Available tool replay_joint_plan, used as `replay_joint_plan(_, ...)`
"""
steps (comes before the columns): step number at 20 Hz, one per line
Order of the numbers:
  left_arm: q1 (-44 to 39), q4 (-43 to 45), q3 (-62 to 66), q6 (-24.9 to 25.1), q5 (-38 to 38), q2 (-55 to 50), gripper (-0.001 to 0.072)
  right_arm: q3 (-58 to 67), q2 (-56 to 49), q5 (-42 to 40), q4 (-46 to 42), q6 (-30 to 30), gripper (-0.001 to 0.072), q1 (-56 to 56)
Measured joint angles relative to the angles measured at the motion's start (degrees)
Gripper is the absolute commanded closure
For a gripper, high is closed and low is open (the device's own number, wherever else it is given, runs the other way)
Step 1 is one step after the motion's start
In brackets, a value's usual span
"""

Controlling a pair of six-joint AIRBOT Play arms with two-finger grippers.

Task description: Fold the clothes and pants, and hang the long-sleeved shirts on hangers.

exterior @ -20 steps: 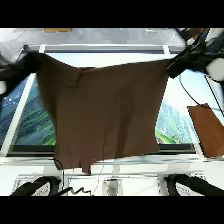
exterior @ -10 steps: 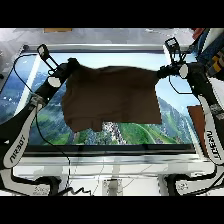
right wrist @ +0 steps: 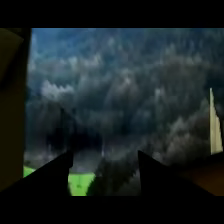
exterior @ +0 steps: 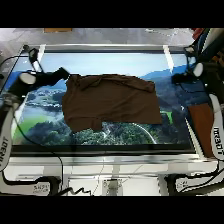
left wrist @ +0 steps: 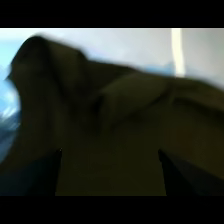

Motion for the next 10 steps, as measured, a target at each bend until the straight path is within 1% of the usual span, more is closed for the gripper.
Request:
replay_joint_plan(1,2.4,1.5,-0.9,0.0,-4.6,0.8,0.0091,0.1,0.0,2.8,1.1,-0.6,0.0272,-2.1)
replay_joint_plan(2,4.7,2.6,-2.6,0.1,-8.1,1.9,0.0107,0.1,0.0,5.2,2.7,-1.1,0.0272,-4.3)
replay_joint_plan(4,8.0,3.3,-8.3,1.4,-12.5,4.5,0.0107,0.1,0.0,9.1,5.9,-1.8,0.0272,-8.0)
replay_joint_plan(7,10.3,0.4,-19.4,5.6,-14.9,8.3,0.0108,0.1,0.0,12.2,9.2,-2.4,0.0272,-11.7)
replay_joint_plan(10,11.2,-5.0,-29.2,10.0,-13.5,10.1,0.0108,0.1,0.0,13.4,11.1,-2.7,0.0272,-13.1)
